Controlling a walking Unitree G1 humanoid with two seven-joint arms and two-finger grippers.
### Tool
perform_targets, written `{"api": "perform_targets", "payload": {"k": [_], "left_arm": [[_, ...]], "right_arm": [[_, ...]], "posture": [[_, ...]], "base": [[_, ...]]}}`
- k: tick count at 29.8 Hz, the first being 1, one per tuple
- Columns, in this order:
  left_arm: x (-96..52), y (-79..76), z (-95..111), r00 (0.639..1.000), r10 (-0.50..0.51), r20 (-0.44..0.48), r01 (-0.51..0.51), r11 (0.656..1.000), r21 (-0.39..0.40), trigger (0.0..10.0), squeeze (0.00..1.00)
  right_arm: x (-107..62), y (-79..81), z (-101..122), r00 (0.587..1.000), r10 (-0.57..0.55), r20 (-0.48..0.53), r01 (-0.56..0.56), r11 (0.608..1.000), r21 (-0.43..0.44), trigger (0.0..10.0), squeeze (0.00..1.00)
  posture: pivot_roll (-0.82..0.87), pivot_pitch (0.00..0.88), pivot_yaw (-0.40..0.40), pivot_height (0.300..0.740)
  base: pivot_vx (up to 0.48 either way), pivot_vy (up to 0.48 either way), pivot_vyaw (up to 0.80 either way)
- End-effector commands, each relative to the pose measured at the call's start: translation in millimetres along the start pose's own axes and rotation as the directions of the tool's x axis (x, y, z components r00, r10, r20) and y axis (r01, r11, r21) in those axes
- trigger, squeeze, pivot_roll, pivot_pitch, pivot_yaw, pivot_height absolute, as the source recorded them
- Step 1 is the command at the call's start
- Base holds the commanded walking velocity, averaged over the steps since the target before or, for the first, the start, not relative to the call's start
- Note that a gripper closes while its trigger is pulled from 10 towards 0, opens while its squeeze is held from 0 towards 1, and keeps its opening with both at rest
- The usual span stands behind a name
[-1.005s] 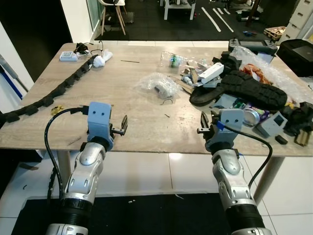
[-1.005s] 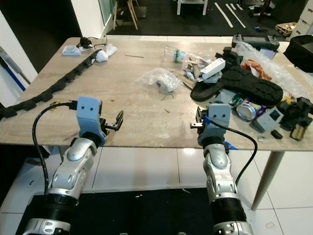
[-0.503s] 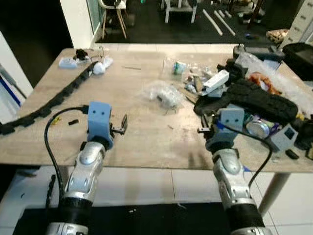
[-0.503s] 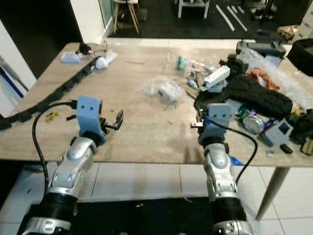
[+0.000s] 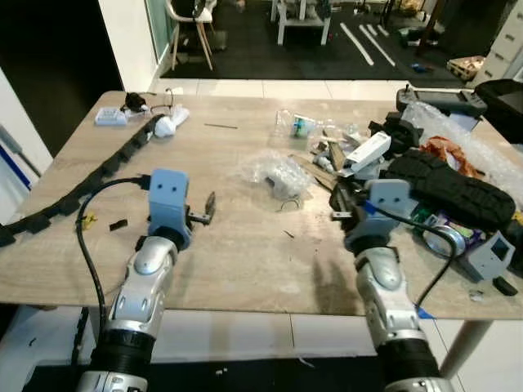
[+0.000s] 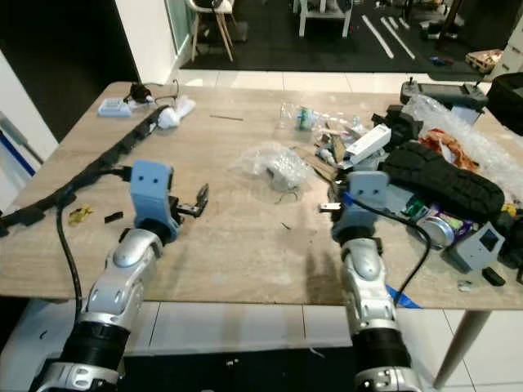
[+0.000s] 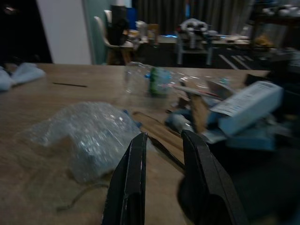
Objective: Picking trash to rubbish bin
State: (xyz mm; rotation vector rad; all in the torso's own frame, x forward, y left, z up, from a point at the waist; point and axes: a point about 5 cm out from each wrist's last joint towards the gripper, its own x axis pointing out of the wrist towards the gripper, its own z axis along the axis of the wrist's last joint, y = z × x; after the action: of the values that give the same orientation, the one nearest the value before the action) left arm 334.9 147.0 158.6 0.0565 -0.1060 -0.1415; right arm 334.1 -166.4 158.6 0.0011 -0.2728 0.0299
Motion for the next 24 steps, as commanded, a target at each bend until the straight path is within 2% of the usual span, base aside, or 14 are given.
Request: {"api": "perform_targets", "payload": {"k": [1,4,5,10,11,12,13,14,15,24], "left_arm": [[-1.1,-0.1,-4,1.0,-0.014,-0.017,0.014,1.0,0.008,10.0,0.0],[0.1,-1.2,-4,0.999,-0.026,-0.02,0.026,1.0,0.011,10.0,0.0],[1.6,-2.3,-4,0.999,-0.031,-0.021,0.032,0.999,0.012,10.0,0.0],[3.0,-2.7,-3,0.999,-0.028,-0.017,0.028,1.0,0.008,10.0,0.0],[3.1,-3.1,-2,1.0,-0.025,-0.015,0.025,1.0,0.007,10.0,0.0],[3.1,-3.1,-2,1.0,-0.025,-0.015,0.025,1.0,0.007,10.0,0.0],[3.0,-3.1,-2,1.0,-0.023,-0.014,0.023,1.0,0.005,10.0,0.0],[2.9,-3.4,-2,1.0,-0.02,-0.014,0.02,1.0,0.004,10.0,0.0],[2.4,-3.6,-2,1.0,-0.02,-0.014,0.02,1.0,0.004,10.0,0.0],[1.3,-0.3,-4,0.999,-0.022,-0.023,0.022,1.0,0.014,10.0,0.0]], "right_arm": [[0.4,-2.7,-3,1.0,0.014,-0.014,-0.014,1.0,0.008,10.0,0.0],[4.3,-1.8,-1,0.999,0.052,-0.015,-0.052,0.999,0.006,10.0,0.0],[10.9,-4.9,4,0.997,0.075,-0.004,-0.075,0.997,-0.009,10.0,0.0],[18.7,-7.0,10,0.995,0.101,0.005,-0.101,0.995,-0.01,10.0,0.0],[21.3,-6.3,12,0.993,0.12,0.006,-0.12,0.993,0.0,10.0,0.07],[21.3,-6.3,12,0.993,0.12,0.006,-0.12,0.993,0.0,10.0,0.07],[21.3,-5.4,12,0.992,0.127,0.005,-0.127,0.992,0.005,10.0,0.29],[20.7,-3.8,11,0.99,0.141,0.004,-0.141,0.99,0.01,10.0,0.95],[19.0,-0.4,9,0.987,0.16,-0.002,-0.16,0.987,0.017,10.0,1.0],[14.2,9.9,-2,0.969,0.245,-0.04,-0.243,0.969,0.048,10.0,1.0]], "posture": [[-0.01,0.09,0.062,0.74],[-0.01,0.09,0.064,0.74],[-0.01,0.091,0.064,0.74],[-0.01,0.094,0.062,0.74],[-0.01,0.102,0.05,0.74],[-0.01,0.102,0.05,0.74],[-0.01,0.102,0.05,0.74],[0.0,0.109,0.047,0.74],[0.0,0.109,0.047,0.74],[0.0,0.123,0.056,0.74]], "base": [[0.337,0.0,0.0],[0.335,0.0,0.0],[0.337,0.0,0.0],[0.337,0.0,0.0],[0.337,0.0,0.0],[0.337,0.0,0.0],[0.334,0.0,0.0],[0.334,0.0,0.0],[0.337,0.0,0.0],[0.337,0.0,0.0]]}}
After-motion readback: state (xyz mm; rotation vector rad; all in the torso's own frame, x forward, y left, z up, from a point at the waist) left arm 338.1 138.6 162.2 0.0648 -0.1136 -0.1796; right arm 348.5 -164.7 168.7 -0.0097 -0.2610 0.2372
